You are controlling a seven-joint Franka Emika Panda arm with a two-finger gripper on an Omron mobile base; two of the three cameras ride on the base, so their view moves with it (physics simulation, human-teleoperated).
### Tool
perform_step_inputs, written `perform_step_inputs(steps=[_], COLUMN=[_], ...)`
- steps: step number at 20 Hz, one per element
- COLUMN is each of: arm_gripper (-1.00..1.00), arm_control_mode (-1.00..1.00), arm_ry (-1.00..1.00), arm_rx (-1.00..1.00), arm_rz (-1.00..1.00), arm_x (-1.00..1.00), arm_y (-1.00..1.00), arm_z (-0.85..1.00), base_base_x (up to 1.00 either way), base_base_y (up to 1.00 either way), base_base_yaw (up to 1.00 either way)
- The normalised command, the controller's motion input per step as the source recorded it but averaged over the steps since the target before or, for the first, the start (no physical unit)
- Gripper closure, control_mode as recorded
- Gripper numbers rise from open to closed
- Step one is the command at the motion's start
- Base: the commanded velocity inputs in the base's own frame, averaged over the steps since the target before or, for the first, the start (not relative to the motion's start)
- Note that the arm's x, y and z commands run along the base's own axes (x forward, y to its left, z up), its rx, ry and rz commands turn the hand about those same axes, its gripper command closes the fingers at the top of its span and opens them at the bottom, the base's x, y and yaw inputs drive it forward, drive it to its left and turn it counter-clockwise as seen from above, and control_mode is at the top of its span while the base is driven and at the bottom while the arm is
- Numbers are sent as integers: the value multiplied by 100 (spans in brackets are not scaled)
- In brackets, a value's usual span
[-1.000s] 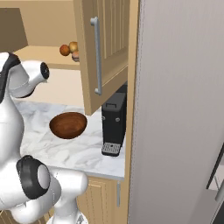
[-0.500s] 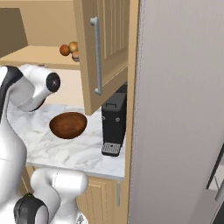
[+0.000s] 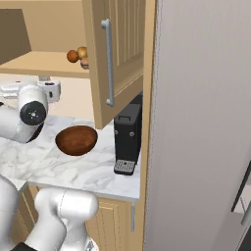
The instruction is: Open the cabinet. Pick the tangerine and mango from the cabinet and place them into the bowl. Then close the cabinet.
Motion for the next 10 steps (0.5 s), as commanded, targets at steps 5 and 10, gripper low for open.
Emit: perform_step_inputs(steps=[5, 10], arm_gripper=[-100, -100], arm_control_mode=[-100, -100], arm_ry=[11, 20], arm_rx=[-3, -3], arm_rz=[-46, -34], arm_x=[3, 15], arm_y=[-64, -49], arm_z=[14, 20], base_base_x=[0, 0], base_base_y=[0, 0], base_base_yaw=[0, 0])
